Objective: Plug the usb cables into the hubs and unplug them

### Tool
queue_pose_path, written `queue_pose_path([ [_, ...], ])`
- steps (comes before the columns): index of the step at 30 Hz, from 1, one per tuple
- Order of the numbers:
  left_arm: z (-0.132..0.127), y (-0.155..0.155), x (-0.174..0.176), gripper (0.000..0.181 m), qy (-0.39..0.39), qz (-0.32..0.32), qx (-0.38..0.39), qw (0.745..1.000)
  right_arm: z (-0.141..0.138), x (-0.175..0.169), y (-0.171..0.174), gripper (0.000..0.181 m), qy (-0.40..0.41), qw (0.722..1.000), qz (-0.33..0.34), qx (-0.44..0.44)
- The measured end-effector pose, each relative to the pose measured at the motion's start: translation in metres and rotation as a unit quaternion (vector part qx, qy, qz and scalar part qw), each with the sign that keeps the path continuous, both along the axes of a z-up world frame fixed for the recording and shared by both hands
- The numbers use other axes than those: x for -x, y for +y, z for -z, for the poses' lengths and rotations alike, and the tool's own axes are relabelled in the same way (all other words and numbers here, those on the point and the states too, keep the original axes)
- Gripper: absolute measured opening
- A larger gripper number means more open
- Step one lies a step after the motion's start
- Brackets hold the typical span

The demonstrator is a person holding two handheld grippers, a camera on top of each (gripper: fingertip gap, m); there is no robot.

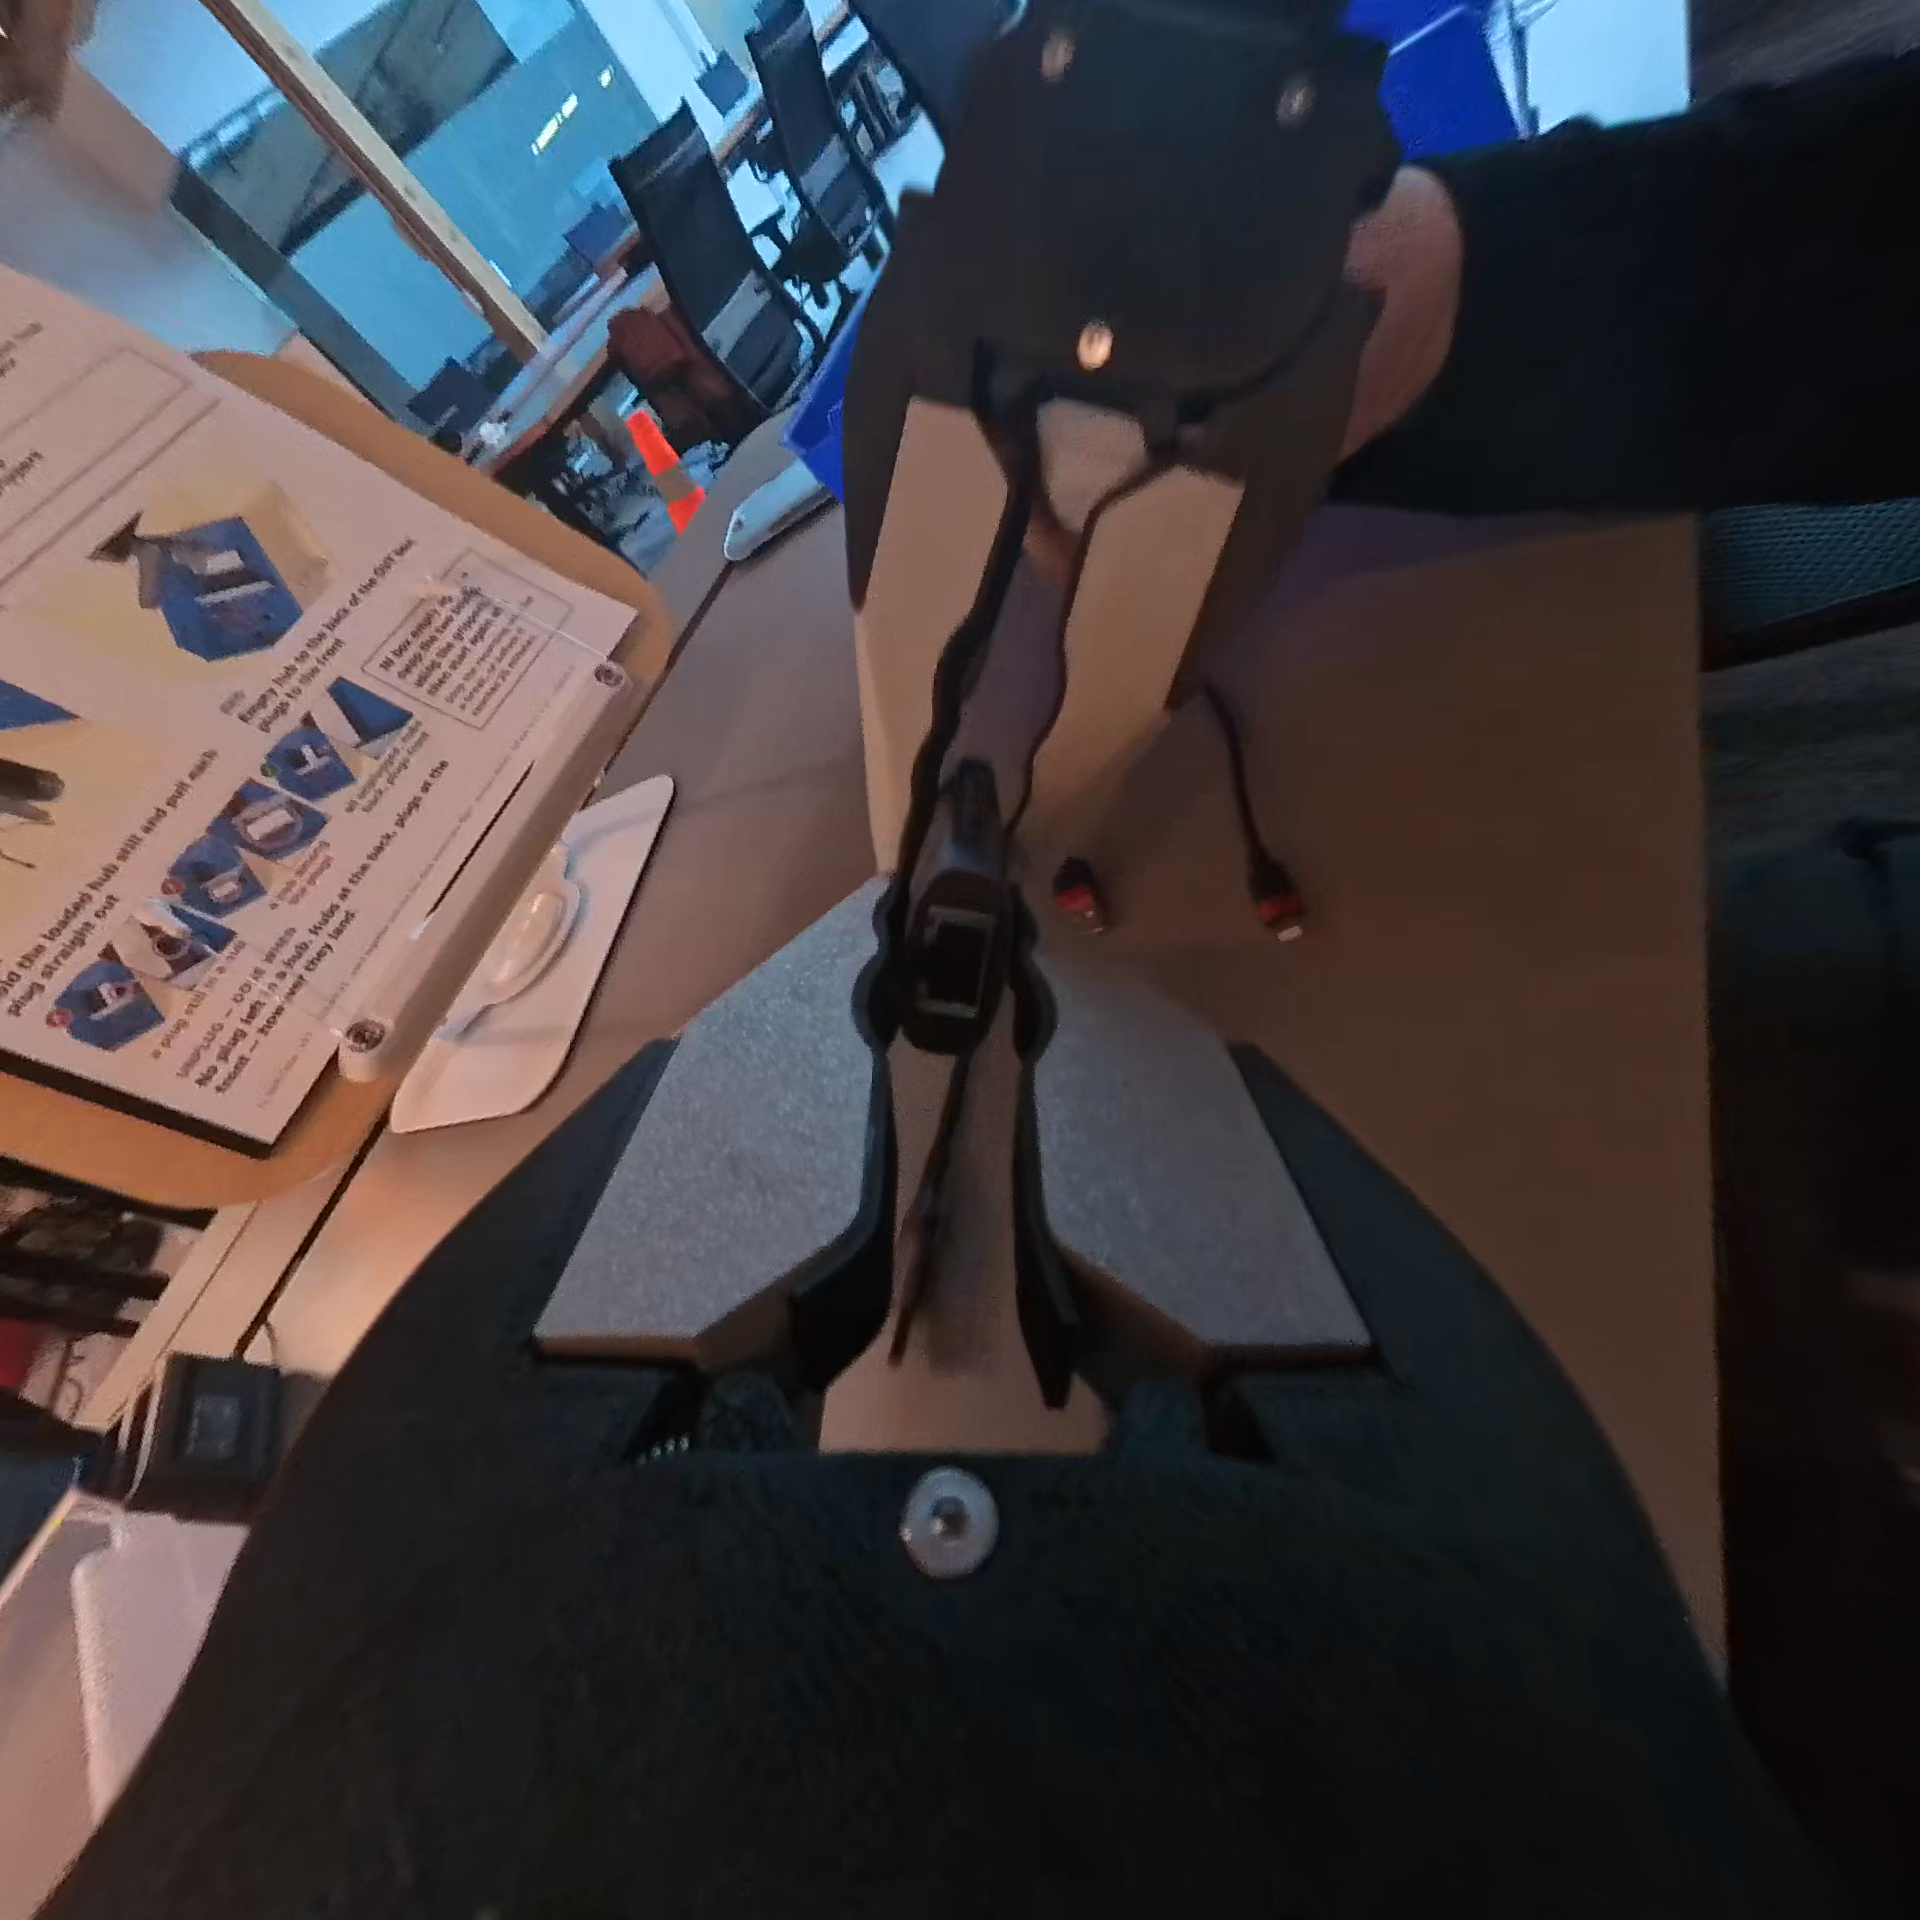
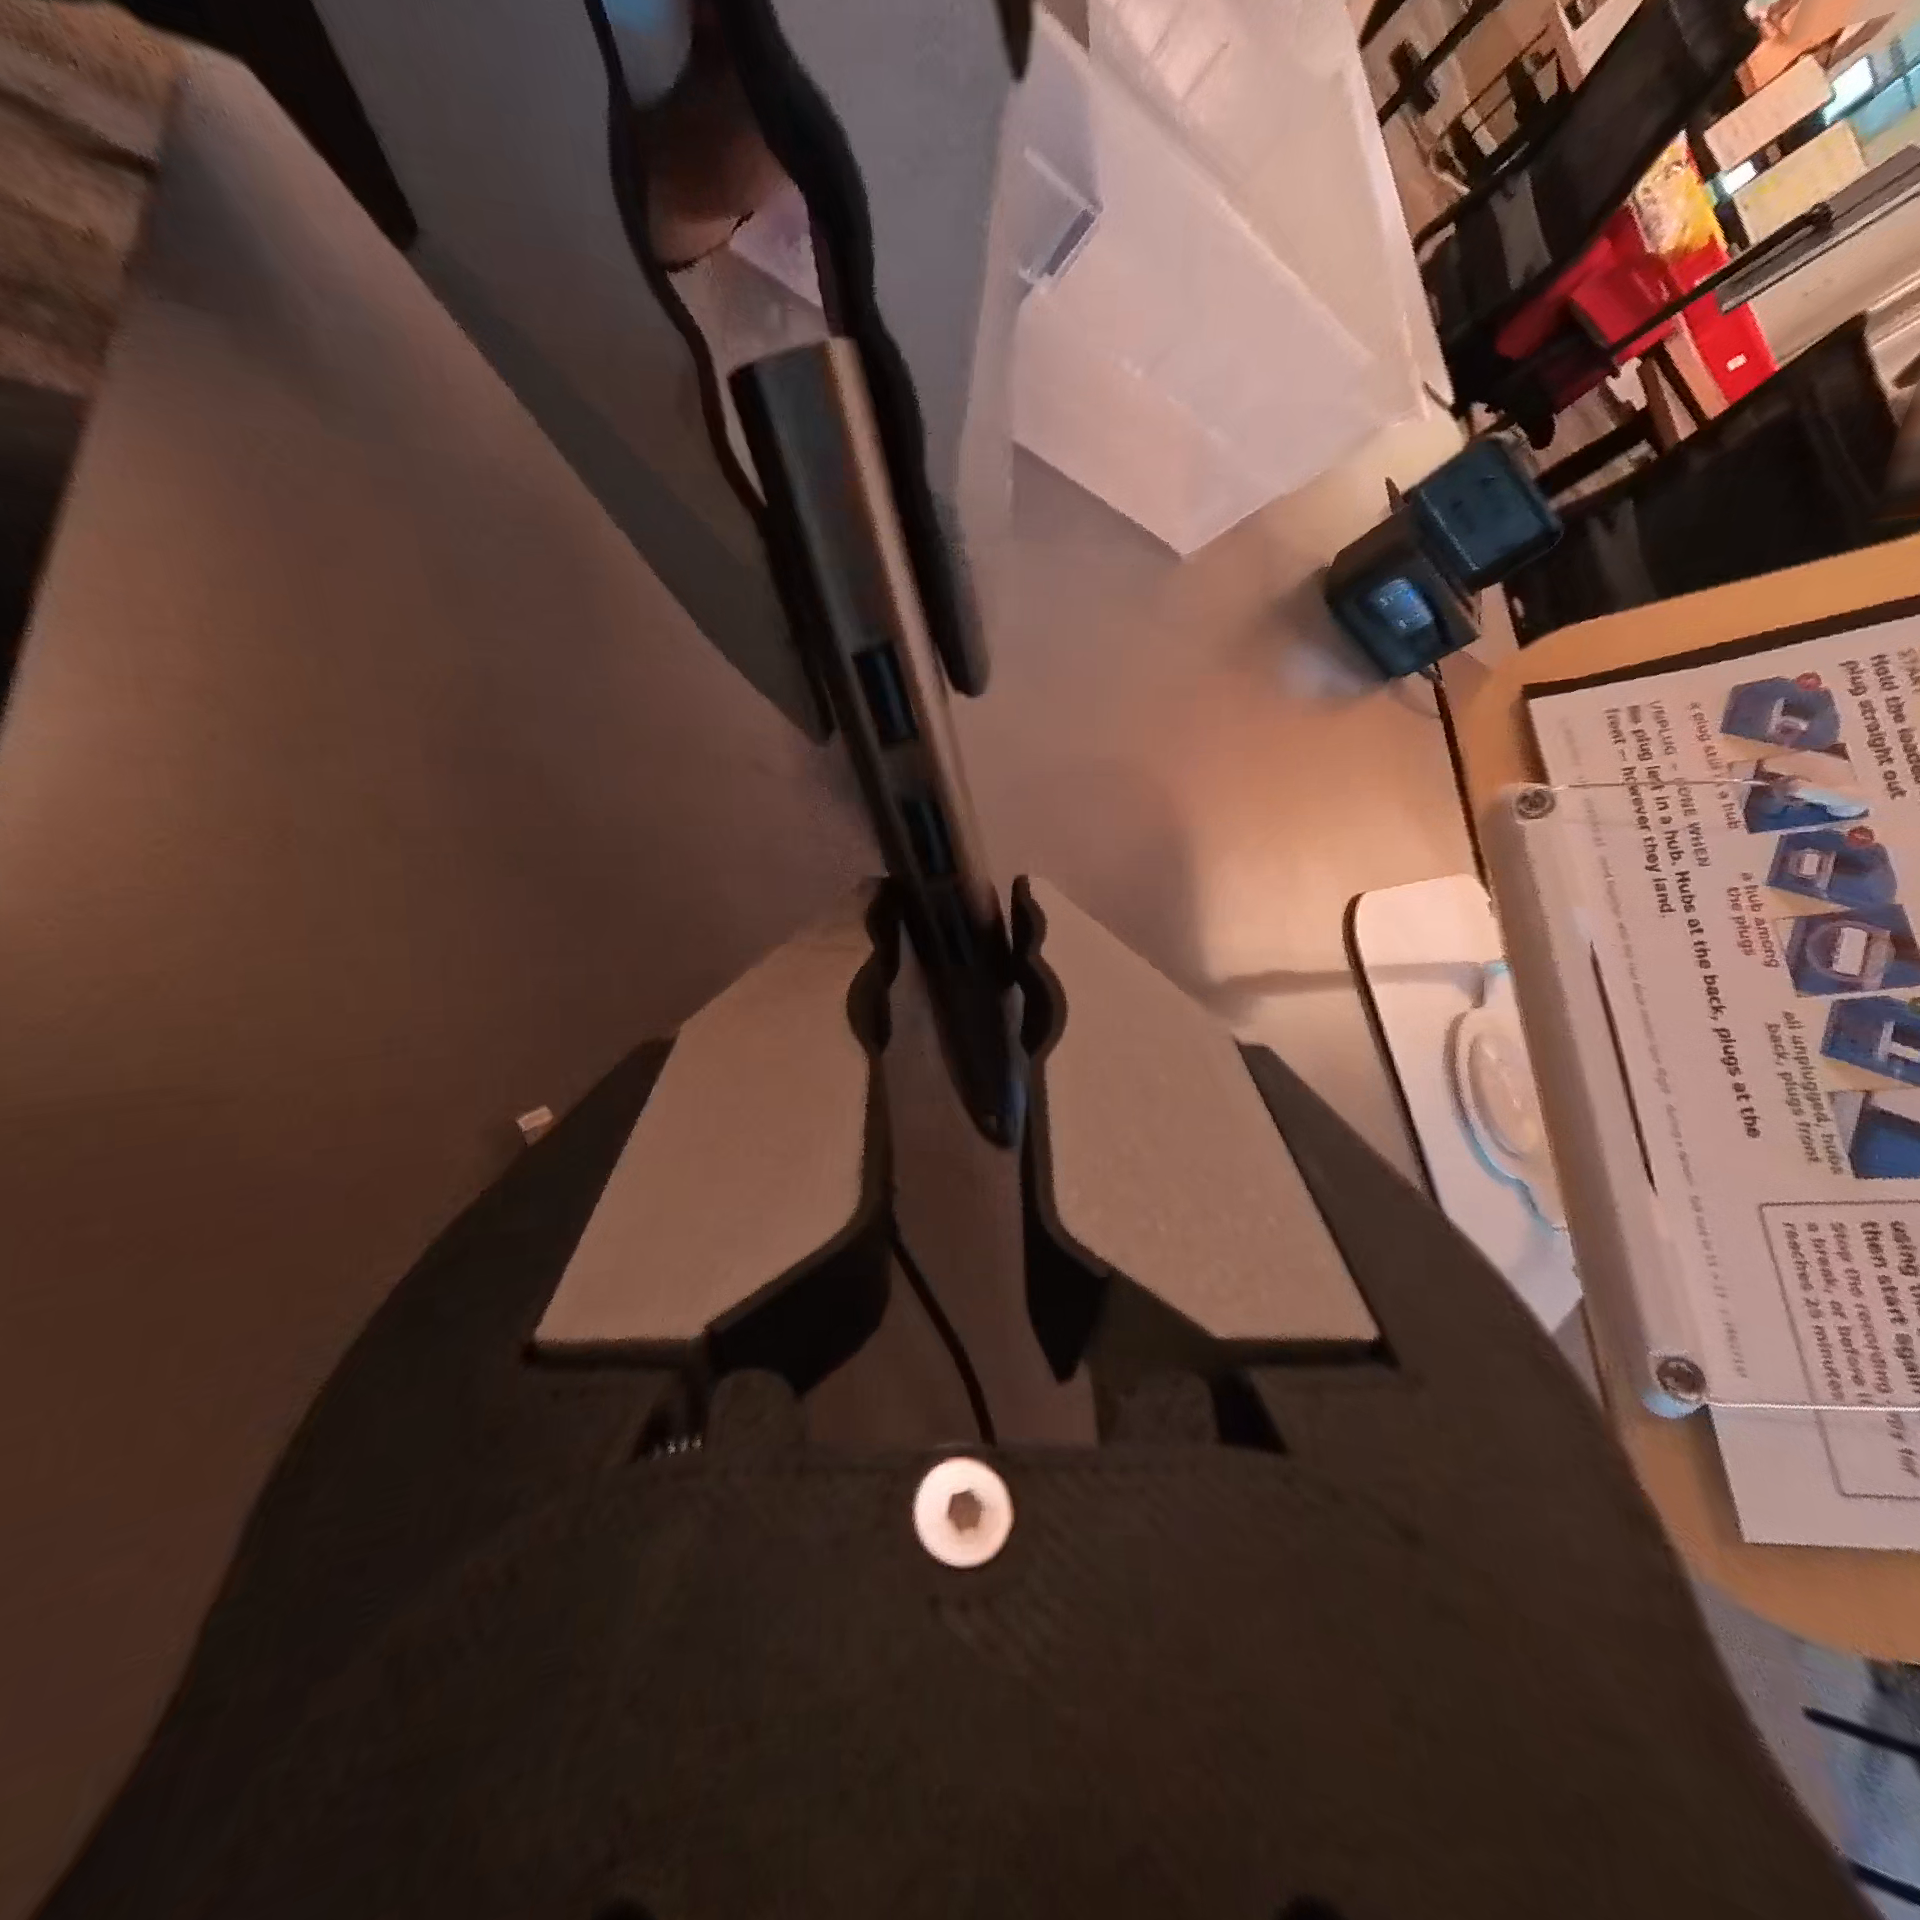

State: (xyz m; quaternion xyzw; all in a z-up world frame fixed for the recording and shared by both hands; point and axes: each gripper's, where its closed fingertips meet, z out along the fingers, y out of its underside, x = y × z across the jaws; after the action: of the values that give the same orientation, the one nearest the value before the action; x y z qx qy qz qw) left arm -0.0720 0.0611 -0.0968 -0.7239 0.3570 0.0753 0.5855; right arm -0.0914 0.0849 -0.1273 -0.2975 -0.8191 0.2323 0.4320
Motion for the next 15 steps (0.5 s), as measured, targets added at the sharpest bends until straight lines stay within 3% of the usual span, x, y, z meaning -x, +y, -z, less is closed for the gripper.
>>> queue_pose_path([
  [9, 0.019, 0.01, 0.003, 0.016, 0.056, -0.032, 0.013, 0.998, 0.008, 0.007, -0.008, 0.016, 0.01, 0.999, -0.004, -0.045],
  [15, 0.026, 0.01, 0.016, 0.015, 0.186, -0.066, -0.008, 0.98, 0.005, -0.001, 0.012, 0.024, -0.015, 0.998, 0.041, -0.055],
])
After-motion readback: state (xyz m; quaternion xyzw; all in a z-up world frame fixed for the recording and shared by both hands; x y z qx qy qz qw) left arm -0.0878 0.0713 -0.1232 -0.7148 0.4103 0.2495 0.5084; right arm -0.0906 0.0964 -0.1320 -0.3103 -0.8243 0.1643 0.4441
